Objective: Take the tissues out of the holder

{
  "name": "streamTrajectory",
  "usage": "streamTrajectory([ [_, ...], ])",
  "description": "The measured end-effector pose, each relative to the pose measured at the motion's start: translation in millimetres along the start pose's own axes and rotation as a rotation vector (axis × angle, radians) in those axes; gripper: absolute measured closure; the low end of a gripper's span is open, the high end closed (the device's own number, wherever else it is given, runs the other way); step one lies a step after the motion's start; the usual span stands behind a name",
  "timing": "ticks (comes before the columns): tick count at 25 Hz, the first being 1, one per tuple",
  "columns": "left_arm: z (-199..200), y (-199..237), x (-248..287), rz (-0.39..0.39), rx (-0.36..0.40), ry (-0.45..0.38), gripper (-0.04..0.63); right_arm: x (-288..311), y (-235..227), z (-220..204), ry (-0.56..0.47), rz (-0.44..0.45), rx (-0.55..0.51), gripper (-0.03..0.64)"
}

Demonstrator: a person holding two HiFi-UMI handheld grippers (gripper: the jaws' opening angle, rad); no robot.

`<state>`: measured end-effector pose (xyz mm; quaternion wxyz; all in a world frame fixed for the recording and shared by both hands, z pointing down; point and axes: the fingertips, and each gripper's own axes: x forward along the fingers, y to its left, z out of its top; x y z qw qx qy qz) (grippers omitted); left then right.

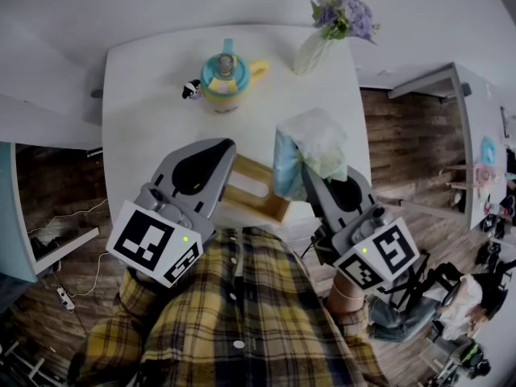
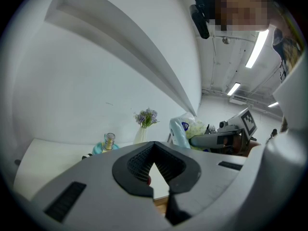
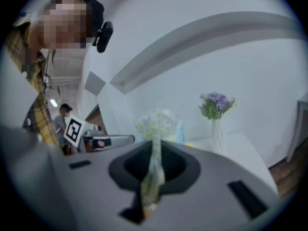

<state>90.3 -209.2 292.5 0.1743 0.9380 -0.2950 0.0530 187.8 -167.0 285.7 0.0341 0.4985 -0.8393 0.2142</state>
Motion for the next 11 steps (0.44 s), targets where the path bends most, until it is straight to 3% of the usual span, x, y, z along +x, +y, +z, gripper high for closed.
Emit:
streamTrajectory([
  [5, 2, 0, -1, 0.000, 0.000, -0.004, 0.591, 0, 2, 1, 0.021, 0.017, -0.021, 0.574],
  [11, 5, 6, -8, 0.042, 0.006, -0.023, 0.591, 13, 10, -4, 0.112, 0.142, -0.112, 0.574],
])
